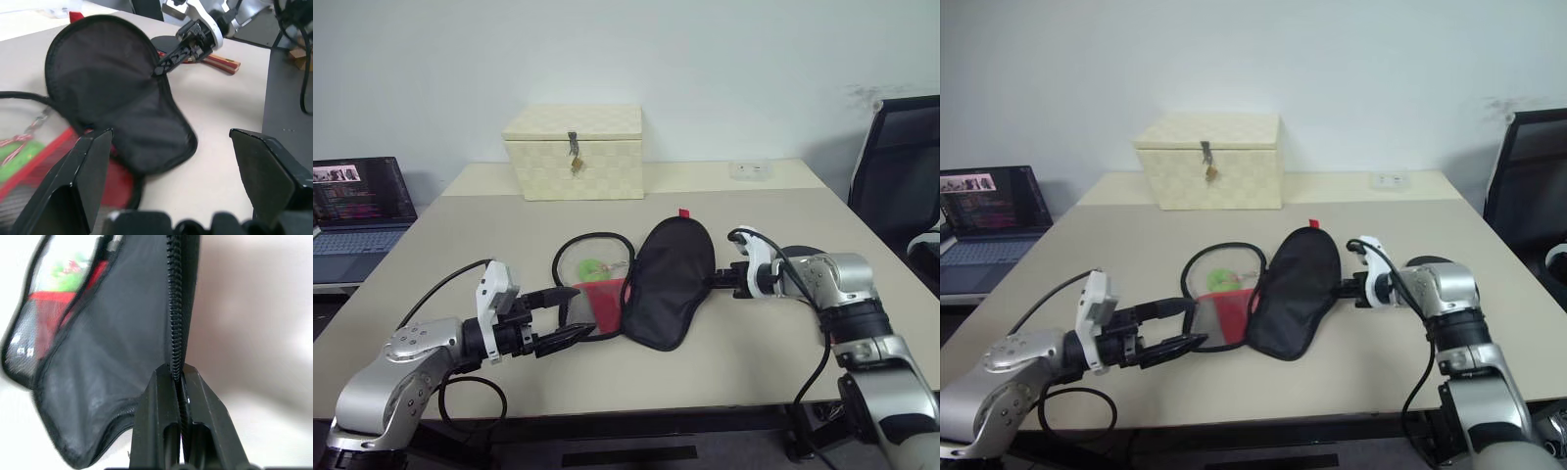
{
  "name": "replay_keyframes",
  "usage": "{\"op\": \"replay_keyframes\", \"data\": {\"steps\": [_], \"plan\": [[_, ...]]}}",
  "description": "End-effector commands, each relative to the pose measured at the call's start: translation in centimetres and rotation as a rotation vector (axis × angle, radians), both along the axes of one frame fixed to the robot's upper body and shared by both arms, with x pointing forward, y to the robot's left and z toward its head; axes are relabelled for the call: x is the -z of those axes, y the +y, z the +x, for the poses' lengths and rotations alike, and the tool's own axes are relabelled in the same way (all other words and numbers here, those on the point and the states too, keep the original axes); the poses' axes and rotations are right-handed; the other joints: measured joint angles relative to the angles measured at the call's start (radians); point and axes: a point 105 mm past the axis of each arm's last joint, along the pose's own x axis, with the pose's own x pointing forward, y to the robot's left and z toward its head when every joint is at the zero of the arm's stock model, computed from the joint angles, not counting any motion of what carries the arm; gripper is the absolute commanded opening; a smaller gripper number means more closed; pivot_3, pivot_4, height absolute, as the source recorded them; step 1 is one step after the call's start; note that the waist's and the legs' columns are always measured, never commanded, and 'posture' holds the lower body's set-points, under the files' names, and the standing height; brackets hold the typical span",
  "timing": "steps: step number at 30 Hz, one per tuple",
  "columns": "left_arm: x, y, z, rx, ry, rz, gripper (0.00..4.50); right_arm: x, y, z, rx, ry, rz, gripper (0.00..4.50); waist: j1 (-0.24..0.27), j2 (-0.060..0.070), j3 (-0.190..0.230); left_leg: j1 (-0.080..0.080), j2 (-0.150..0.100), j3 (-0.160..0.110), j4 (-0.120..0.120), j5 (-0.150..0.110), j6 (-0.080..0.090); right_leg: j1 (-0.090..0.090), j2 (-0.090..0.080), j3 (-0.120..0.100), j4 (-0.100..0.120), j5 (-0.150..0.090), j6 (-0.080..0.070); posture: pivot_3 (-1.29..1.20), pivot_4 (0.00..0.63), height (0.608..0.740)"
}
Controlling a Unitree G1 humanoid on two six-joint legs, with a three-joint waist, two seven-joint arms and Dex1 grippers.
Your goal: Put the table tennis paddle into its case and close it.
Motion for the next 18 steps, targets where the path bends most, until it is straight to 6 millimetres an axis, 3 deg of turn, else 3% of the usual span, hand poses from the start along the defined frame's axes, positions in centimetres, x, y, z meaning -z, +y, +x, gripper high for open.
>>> {"op": "replay_keyframes", "data": {"steps": [1, 9, 18], "plan": [[-0.9, -0.2, 0.0, 0.017, -0.040, 0.008, 4.18, -0.9, -0.7, 1.2, -0.029, -0.063, -0.046, 0.02, 0.000, 0.000, 0.000, 0.000, 0.000, 0.000, 0.000, 0.000, 0.000, 0.000, 0.000, 0.000, 0.000, 0.000, 0.000, 0.00, 0.150, 0.740], [-1.2, 0.0, 0.2, 0.021, -0.051, 0.021, 4.18, -1.1, -2.9, 3.8, -0.022, -0.162, -0.219, 0.02, 0.001, 0.000, 0.000, -0.001, 0.000, 0.000, 0.000, 0.000, 0.000, 0.000, -0.001, 0.000, 0.000, 0.001, -0.002, 0.00, 0.150, 0.740], [-1.4, 0.0, 0.3, 0.028, -0.055, 0.030, 4.18, -2.5, -2.7, 5.4, 0.006, -0.275, -0.307, 0.02, 0.001, 0.000, 0.000, 0.000, 0.001, 0.000, 0.000, 0.000, 0.000, 0.000, -0.002, 0.000, 0.001, 0.001, -0.002, 0.00, 0.150, 0.740]]}}
